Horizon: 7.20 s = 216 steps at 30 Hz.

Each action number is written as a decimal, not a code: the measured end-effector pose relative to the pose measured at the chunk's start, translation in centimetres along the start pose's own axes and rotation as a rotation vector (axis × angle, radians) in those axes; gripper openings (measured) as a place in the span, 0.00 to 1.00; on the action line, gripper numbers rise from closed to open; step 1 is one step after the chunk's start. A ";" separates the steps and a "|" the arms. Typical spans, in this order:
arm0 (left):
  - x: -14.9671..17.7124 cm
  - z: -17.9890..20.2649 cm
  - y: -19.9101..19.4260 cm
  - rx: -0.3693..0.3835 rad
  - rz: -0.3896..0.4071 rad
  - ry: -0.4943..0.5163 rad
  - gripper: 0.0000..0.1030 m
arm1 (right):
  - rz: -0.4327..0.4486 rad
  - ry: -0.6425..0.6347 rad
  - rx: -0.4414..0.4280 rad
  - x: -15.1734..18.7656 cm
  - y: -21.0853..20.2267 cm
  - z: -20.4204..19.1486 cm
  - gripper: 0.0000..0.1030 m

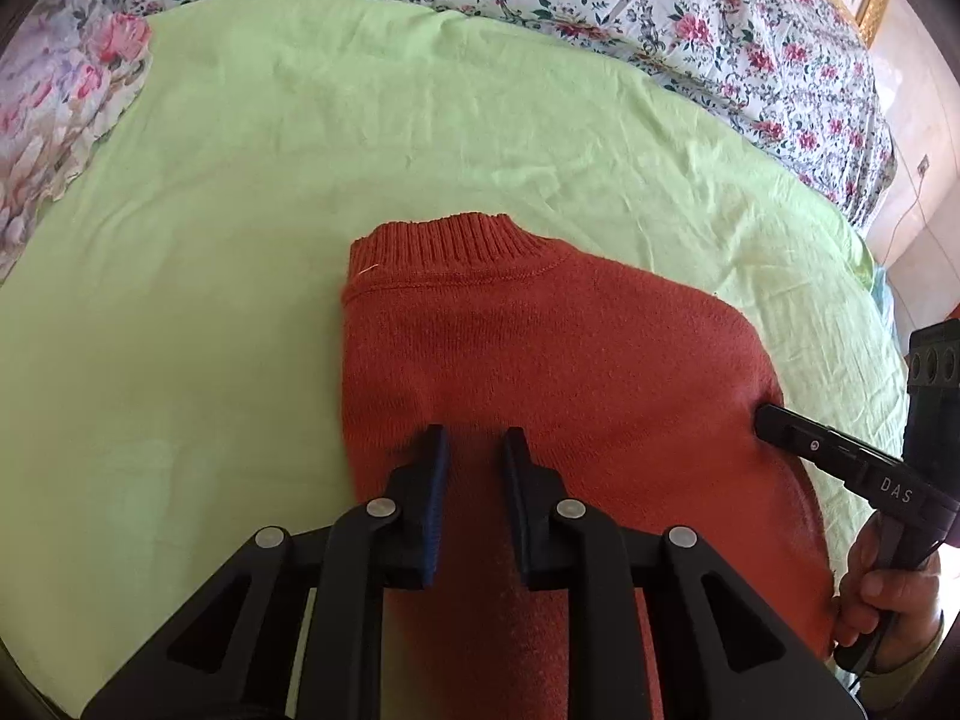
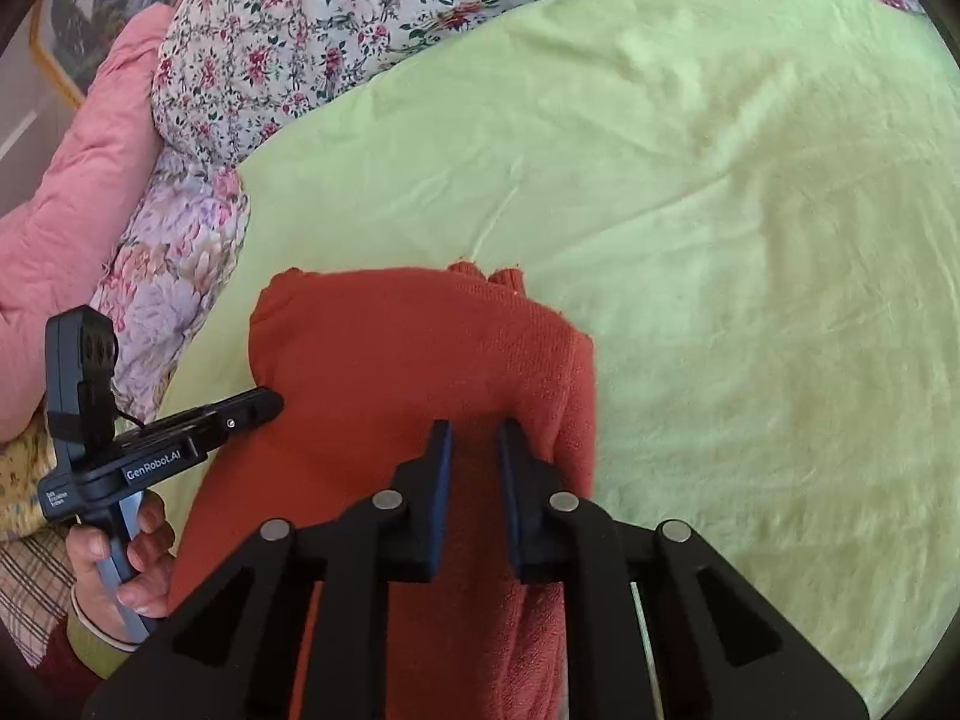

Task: Fold small clothes

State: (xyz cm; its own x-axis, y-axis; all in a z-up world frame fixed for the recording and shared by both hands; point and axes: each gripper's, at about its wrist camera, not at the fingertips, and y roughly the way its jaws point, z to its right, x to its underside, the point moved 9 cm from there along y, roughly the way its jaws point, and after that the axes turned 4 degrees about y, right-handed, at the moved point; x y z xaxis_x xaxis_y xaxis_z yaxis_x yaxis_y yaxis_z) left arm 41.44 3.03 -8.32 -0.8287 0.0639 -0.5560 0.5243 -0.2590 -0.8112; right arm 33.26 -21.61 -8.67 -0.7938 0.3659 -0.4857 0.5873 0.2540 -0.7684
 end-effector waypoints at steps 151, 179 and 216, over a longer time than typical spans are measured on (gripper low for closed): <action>22.1 1.9 -14.3 -0.319 0.055 0.194 0.90 | 0.093 -0.264 0.130 20.6 -11.8 -7.3 0.95; 17.7 1.4 -13.1 -0.328 0.031 0.173 0.90 | -0.001 -0.253 0.170 16.0 -8.9 -7.1 0.95; 16.9 2.0 -13.6 -0.311 0.050 0.160 0.90 | 0.037 -0.250 0.172 14.2 -10.0 -6.6 0.95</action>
State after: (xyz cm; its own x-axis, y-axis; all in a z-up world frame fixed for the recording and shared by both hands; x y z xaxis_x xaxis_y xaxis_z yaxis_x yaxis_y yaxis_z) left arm 19.91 5.72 -6.27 -0.7723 0.2153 -0.5976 0.6182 0.0386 -0.7851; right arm 17.14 -13.02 -5.20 -0.7991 0.1352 -0.5858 0.5983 0.0818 -0.7971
